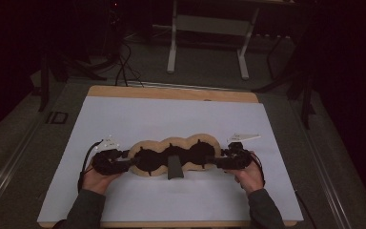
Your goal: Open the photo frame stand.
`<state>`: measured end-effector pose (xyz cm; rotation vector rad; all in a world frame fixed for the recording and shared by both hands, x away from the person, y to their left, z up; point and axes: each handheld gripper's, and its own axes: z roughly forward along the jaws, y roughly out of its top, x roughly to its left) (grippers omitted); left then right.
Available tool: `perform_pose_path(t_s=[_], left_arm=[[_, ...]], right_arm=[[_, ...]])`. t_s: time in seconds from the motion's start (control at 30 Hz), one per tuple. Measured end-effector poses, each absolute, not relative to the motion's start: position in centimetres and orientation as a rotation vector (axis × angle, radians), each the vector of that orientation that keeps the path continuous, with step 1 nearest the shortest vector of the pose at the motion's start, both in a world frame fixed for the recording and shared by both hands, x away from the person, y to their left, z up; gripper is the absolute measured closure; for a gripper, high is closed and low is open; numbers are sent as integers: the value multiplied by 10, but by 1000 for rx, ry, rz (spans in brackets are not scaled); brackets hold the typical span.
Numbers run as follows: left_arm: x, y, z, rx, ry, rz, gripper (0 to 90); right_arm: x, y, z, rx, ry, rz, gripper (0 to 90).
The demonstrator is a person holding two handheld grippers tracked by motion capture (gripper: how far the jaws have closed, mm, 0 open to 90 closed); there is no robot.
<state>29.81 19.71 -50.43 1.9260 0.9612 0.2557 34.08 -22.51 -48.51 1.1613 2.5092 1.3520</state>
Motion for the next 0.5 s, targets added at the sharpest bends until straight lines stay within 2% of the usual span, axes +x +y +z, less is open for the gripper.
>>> perform_pose_path(t_s=[0.5], left_arm=[[298,196,-496,1906,952,342,556]], right_arm=[[344,-222,-488,1156,2489,1345,438]])
